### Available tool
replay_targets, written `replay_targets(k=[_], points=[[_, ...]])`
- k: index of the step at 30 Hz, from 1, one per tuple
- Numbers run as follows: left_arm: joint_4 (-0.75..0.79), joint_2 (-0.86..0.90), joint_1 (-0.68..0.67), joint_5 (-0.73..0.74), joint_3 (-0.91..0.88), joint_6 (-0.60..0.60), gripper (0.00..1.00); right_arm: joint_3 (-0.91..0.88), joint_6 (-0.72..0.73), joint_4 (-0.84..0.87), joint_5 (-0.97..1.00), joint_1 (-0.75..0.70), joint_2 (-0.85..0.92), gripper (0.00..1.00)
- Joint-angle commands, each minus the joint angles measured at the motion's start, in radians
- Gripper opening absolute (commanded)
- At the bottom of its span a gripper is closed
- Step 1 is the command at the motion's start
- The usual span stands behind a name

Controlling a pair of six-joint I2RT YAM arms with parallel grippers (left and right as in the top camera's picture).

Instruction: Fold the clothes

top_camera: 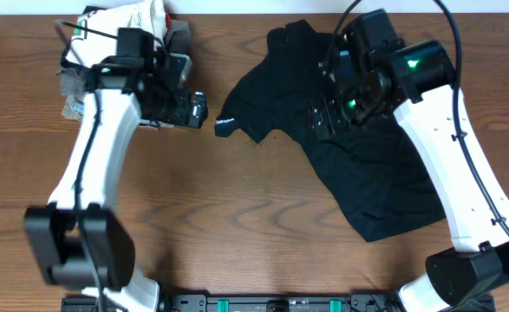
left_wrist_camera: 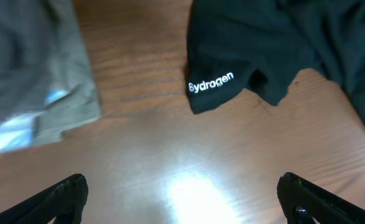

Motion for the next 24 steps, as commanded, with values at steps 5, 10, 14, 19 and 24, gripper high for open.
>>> replay_targets(k=[5, 10, 14, 19, 24], points=[[0.106, 0.161, -0.082, 0.016, -0.007, 0.09, 0.98, -0.007, 0.128, -0.06, 0.127, 0.028, -0.031, 0.84], [0.169, 0.213, -0.101, 0.016, -0.007, 0.09, 0.99, -0.013, 0.168, -0.12, 0.166, 0.03, -0.064, 0.81], [0.215, 0.246, -0.103, -0.011, -0.007, 0.093, 0.99, -0.053, 0.229, -0.144, 0.203, 0.037, -0.095, 0.79], [0.247, 0.283, -0.107, -0.026, -0.007, 0.093, 0.99, -0.153, 0.322, -0.132, 0.281, 0.087, -0.164, 0.81], [0.242, 0.296, -0.132, -0.027, -0.007, 0.093, 0.99, -0.272, 0.392, -0.127, 0.292, 0.115, -0.22, 0.81]])
